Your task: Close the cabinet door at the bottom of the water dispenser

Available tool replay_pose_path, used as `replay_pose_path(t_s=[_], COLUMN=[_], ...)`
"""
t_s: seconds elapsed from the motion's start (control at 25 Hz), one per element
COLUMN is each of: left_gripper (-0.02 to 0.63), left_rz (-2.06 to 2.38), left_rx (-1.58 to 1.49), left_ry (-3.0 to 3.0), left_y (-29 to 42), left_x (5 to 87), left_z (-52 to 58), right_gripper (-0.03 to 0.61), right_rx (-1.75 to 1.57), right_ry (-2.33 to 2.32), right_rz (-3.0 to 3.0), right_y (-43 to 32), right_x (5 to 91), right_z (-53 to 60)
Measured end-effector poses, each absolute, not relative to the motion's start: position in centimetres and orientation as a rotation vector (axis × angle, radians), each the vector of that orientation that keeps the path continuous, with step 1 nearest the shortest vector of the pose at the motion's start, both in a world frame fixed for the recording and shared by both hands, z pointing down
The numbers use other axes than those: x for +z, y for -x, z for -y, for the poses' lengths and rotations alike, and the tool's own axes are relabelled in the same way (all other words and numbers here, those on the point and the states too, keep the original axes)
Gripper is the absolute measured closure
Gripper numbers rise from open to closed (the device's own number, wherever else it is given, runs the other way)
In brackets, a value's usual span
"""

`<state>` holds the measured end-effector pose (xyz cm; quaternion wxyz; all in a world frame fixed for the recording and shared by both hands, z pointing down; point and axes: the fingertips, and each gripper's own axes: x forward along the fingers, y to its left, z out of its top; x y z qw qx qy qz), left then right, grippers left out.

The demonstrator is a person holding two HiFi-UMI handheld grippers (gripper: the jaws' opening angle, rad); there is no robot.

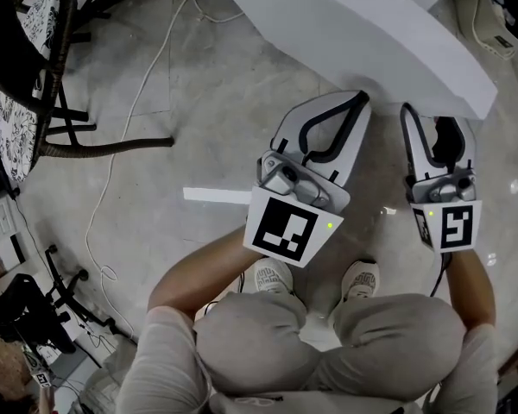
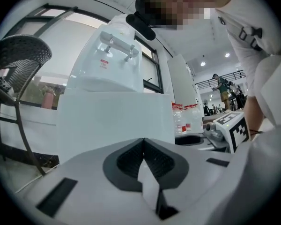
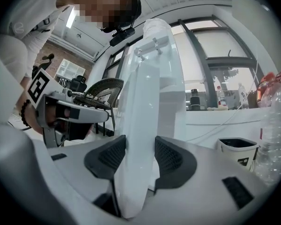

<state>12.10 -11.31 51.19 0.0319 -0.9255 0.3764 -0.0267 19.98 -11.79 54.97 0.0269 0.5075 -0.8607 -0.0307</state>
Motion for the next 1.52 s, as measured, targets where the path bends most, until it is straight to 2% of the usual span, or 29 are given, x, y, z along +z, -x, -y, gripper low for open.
replay_pose_path(t_s=[0.48,0.84,1.52], left_gripper=[0.606,0.606,0.606], left_rz=[-1.074,-1.045,-1.072], left_rx=[-0.151,-0.086,-0.08], left_ry=[2.861,2.84,2.852], left_y=[-15.0,-16.9,-17.6], left_x=[52.4,50.8,51.2], left_z=[12.3,14.4,16.1], right_gripper=[0.38,0.423,0.446], right_rx=[-0.121,-0.099,-0.092], right_ry=[-1.644,-1.77,-1.858], right_rz=[2.62,2.561,2.503], right_y=[-22.0,-23.8,-25.6], right_x=[54.9,54.8,54.8], right_z=[14.4,17.7,22.3])
